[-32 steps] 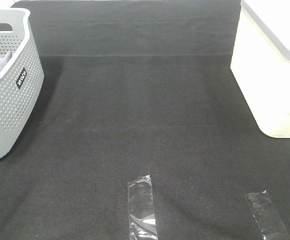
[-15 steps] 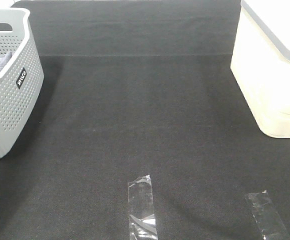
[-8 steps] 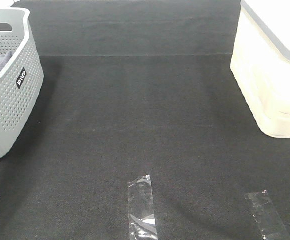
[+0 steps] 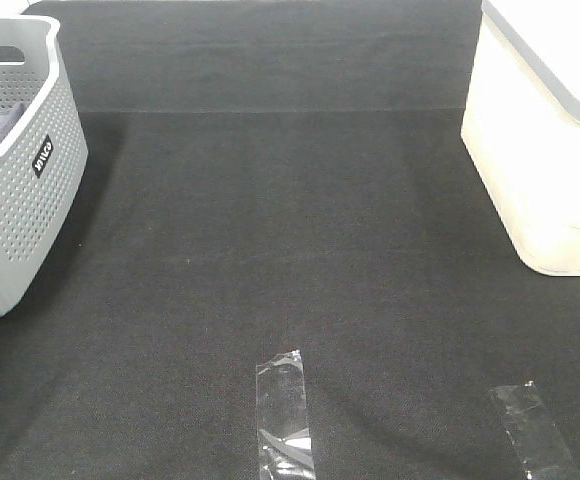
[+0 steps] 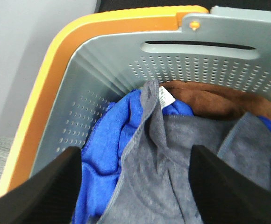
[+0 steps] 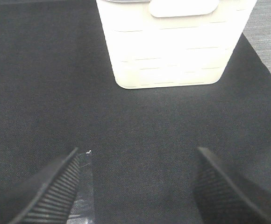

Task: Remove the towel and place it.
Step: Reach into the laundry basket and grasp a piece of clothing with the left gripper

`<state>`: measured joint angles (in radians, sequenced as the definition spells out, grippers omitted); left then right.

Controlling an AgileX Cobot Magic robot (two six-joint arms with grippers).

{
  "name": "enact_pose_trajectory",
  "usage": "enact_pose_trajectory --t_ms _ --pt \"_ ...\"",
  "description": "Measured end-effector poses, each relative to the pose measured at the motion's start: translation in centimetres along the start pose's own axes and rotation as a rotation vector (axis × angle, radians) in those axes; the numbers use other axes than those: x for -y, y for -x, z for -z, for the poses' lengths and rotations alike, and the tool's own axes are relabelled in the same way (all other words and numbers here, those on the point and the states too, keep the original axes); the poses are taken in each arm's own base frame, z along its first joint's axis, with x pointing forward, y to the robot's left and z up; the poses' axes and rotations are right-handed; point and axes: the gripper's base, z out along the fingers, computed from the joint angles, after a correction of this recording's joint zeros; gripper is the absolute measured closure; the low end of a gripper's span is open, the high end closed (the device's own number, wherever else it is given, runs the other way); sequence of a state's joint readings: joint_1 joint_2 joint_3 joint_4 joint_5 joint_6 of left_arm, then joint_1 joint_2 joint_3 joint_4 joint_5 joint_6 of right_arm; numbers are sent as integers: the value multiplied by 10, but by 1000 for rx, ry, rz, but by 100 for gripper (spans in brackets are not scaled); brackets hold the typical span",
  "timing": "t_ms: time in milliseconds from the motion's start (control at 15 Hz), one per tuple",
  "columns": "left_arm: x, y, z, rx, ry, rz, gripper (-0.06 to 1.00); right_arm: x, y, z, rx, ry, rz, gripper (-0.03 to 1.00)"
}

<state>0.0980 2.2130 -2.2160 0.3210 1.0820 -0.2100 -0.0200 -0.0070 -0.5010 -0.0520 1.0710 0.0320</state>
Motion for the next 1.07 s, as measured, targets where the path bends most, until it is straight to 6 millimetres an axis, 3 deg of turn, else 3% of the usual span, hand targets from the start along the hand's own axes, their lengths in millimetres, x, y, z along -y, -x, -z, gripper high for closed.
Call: enact_pose_trajectory --t_ms 200,467,1067 --pt "-1 -7 -42 -57 3 -3 31 0 0 0 0 0 0 32" --pt "6 -12 -78 -39 -11 -30 31 0 0 0 0 0 0 32" --pt "10 -6 -83 46 -33 -30 36 0 0 0 0 0 0 32"
